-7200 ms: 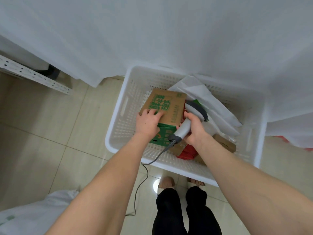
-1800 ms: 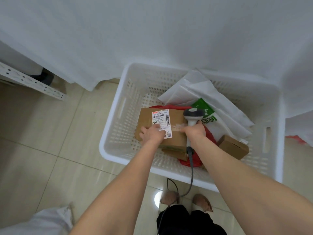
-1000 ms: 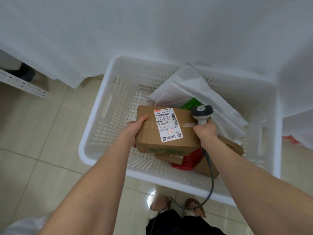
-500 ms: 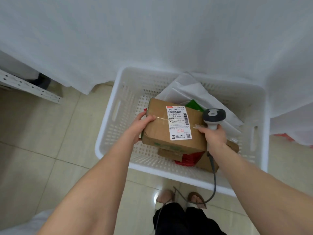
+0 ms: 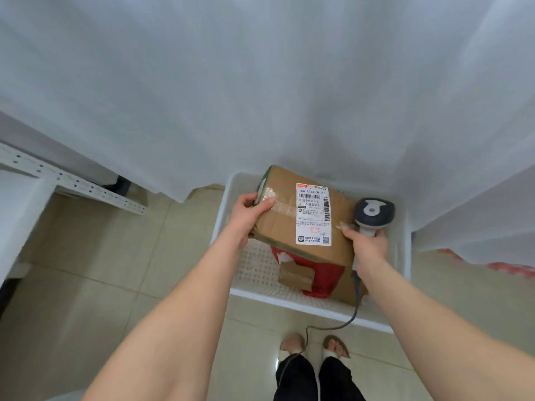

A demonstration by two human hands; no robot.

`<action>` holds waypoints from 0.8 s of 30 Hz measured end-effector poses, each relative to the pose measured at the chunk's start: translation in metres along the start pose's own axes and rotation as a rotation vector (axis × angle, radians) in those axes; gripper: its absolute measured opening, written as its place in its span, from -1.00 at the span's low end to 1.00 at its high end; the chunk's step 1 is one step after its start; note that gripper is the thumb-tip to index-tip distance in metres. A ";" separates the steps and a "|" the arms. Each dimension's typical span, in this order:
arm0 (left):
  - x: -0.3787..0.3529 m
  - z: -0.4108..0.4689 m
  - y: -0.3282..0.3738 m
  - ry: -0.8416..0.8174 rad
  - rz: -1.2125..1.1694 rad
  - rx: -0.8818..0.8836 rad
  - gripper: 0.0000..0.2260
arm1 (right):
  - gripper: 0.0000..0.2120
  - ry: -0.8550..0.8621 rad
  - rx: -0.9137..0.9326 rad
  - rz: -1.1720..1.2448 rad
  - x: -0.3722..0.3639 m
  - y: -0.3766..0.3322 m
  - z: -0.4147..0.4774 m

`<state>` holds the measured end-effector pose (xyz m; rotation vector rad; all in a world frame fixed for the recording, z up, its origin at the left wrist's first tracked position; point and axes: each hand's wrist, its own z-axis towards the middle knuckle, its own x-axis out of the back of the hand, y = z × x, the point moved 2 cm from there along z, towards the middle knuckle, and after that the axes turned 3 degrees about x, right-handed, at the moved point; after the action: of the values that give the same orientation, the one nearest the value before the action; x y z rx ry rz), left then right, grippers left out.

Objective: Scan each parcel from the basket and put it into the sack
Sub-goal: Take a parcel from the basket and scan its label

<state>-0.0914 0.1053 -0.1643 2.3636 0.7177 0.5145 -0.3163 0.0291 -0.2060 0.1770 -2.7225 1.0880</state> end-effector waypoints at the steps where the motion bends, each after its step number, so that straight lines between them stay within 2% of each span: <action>1: 0.004 -0.013 0.013 0.009 -0.010 -0.006 -0.52 | -0.45 0.002 0.007 0.001 0.003 -0.014 -0.013; 5: 0.022 -0.060 0.061 0.012 -0.066 -0.033 -0.45 | -0.32 -0.036 0.047 0.035 0.013 -0.071 -0.060; 12: 0.043 -0.133 0.110 0.038 -0.212 -0.108 -0.58 | -0.39 -0.099 0.071 0.089 0.033 -0.134 -0.119; 18: 0.054 -0.173 0.137 0.068 -0.157 -0.184 -0.44 | -0.49 -0.202 0.069 0.178 0.051 -0.184 -0.157; 24: 0.060 -0.202 0.152 0.071 -0.208 -0.189 -0.53 | -0.43 -0.331 0.115 0.148 0.064 -0.218 -0.186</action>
<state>-0.0923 0.1280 0.0943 2.0772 0.8946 0.5518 -0.3110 -0.0020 0.0856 0.1910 -3.0042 1.3667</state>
